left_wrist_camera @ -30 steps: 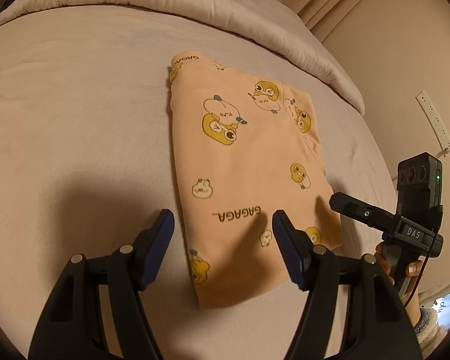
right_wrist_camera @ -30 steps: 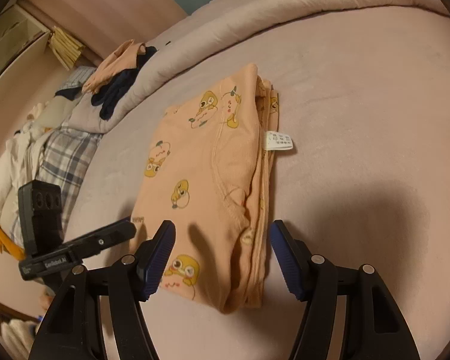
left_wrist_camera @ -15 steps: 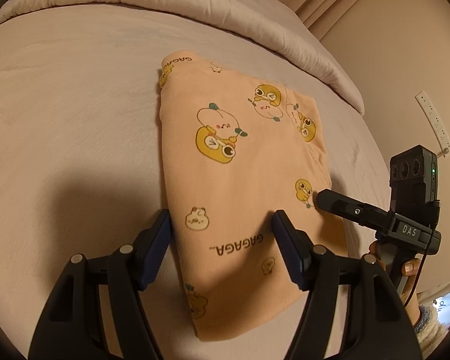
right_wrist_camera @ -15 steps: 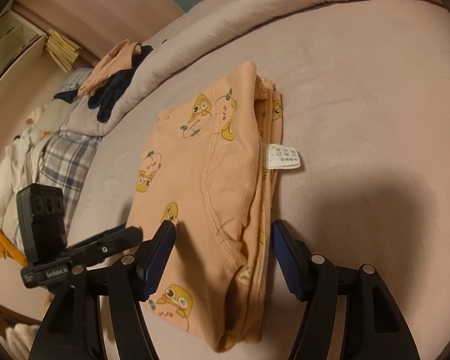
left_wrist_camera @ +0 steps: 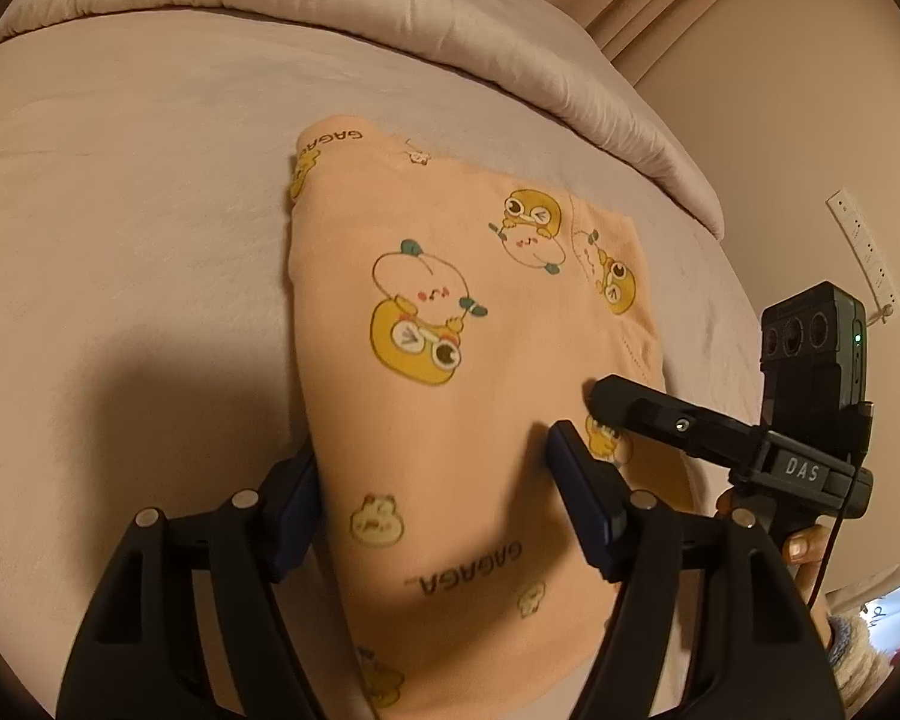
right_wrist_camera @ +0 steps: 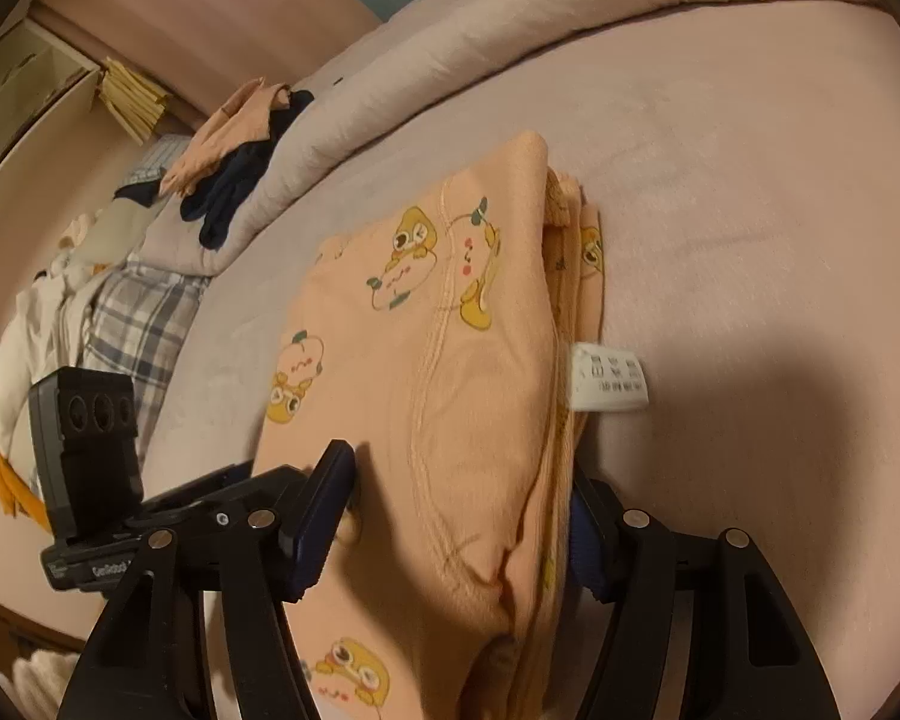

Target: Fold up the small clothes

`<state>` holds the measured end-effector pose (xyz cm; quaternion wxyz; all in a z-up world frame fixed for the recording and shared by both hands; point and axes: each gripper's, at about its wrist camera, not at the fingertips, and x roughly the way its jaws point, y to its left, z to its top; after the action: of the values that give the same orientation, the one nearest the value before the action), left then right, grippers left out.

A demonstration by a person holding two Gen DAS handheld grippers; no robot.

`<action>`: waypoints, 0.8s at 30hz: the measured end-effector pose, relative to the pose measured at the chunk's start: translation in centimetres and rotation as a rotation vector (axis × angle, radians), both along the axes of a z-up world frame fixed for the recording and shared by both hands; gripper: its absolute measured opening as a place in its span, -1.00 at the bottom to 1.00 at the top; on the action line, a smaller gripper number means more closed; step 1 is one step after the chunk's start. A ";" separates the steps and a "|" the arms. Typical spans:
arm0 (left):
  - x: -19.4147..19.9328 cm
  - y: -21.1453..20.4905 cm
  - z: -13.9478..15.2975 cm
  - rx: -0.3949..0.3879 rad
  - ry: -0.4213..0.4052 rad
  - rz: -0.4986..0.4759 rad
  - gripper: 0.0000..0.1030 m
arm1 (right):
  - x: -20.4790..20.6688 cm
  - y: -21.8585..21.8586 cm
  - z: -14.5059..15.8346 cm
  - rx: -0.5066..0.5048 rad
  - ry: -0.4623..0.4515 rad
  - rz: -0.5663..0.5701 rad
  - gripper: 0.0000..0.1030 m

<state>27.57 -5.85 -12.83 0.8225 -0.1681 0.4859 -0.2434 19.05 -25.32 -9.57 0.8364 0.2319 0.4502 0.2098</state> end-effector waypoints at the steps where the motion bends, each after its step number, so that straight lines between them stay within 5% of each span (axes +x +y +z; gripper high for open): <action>1: 0.2 0.0 0.0 -0.004 0.000 0.001 0.38 | 0.1 0.0 0.0 0.002 -0.002 -0.001 0.28; 11: 1.4 -0.7 0.0 -0.005 -0.007 -0.001 0.38 | 0.3 0.7 0.1 -0.036 -0.041 0.002 0.26; 14: 1.3 -0.9 0.0 0.009 -0.013 -0.001 0.37 | 0.2 0.7 0.1 -0.057 -0.049 -0.003 0.11; 19: 1.5 -1.1 0.2 0.050 -0.008 0.020 0.18 | -0.1 1.0 0.7 -0.098 -0.065 -0.021 -0.29; 24: 1.1 -1.0 0.4 0.065 -0.004 0.042 -0.16 | -0.8 2.4 1.9 -0.189 -0.122 -0.022 -0.42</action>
<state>28.68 -6.84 -12.42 0.8333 -0.1512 0.4883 -0.2105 18.20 -22.92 -7.65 0.8825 0.1437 0.4138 0.1710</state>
